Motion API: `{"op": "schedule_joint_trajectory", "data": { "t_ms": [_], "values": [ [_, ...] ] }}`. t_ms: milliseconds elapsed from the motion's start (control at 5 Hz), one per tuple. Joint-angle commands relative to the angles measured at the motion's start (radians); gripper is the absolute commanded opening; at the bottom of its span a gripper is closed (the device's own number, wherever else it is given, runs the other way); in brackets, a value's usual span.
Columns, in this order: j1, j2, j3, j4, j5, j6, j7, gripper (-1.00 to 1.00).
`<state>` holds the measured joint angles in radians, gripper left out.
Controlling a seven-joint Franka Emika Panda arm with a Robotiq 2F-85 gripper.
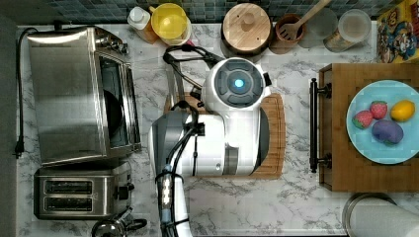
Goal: Close the oven.
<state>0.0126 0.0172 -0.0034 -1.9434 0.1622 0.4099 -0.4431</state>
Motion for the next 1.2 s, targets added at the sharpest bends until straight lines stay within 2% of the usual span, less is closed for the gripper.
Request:
{"op": "schedule_joint_trajectory", "data": {
  "t_ms": [200, 600, 800, 1200],
  "values": [
    [-0.092, 0.171, -0.048, -0.008, 0.252, 0.049, -0.443, -1.0],
    [-0.127, 0.199, -0.009, -0.061, 0.48, 0.139, -0.769, -1.0],
    [-0.151, 0.213, 0.024, -0.118, 0.677, 0.21, -0.983, -1.0],
    [-0.159, 0.397, 0.045, -0.029, 0.794, 0.249, -1.113, -1.0]
  ]
}}
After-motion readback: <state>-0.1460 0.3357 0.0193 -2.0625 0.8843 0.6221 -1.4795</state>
